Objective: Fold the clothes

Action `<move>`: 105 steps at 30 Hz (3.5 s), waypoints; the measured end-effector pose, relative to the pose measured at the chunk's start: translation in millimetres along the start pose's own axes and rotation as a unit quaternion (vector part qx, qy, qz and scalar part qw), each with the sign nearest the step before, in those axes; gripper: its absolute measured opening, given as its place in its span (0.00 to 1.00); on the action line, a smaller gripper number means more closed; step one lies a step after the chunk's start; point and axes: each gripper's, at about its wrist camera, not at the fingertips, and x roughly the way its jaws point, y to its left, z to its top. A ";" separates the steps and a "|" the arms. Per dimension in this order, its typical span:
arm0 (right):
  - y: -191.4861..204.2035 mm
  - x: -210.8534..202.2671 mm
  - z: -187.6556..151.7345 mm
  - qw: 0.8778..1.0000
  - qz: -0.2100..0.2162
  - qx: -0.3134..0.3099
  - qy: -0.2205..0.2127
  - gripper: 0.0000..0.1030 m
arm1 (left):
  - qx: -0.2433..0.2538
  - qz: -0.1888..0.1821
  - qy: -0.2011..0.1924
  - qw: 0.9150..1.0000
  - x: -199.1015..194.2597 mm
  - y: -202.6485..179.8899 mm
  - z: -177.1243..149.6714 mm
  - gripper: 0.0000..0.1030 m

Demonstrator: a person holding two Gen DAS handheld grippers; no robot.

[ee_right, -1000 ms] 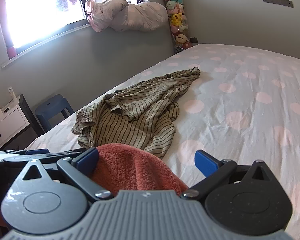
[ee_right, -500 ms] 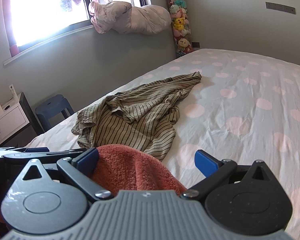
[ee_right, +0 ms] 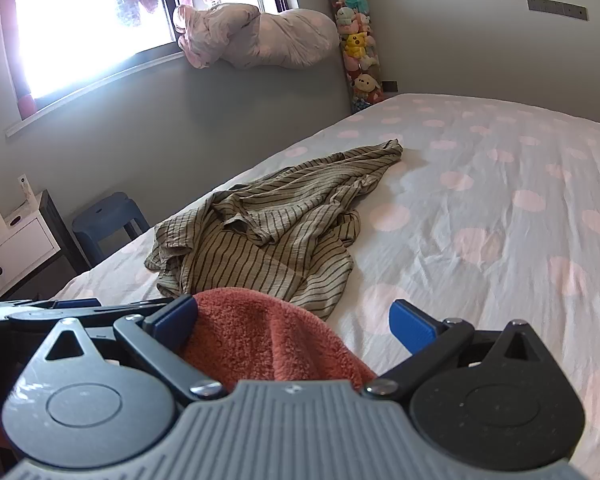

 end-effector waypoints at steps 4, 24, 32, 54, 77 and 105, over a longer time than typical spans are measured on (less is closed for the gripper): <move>1.3 -0.3 -0.6 1.000 -0.001 -0.001 -0.002 0.99 | 0.003 -0.001 -0.002 1.000 -0.2 0.0 -0.1 0.78; 17.4 18.5 43.8 0.989 0.023 -0.144 0.016 0.99 | -0.028 -0.022 0.004 0.999 20.5 14.7 18.0 0.77; 9.9 72.7 69.9 0.985 0.043 -0.161 0.035 0.98 | -0.076 -0.007 0.035 0.996 57.6 40.8 26.6 0.77; 76.7 267.9 85.6 0.947 0.093 -0.286 0.113 0.58 | -0.151 0.000 0.092 0.984 164.1 66.2 39.3 0.43; 1.3 201.0 124.6 0.975 -0.044 -0.219 0.004 0.01 | -0.105 -0.080 0.054 0.990 128.2 24.6 62.5 0.04; -305.6 -137.1 34.6 0.920 -0.373 0.071 -0.096 0.01 | 0.101 -0.246 0.043 0.963 -12.7 -156.5 35.3 0.18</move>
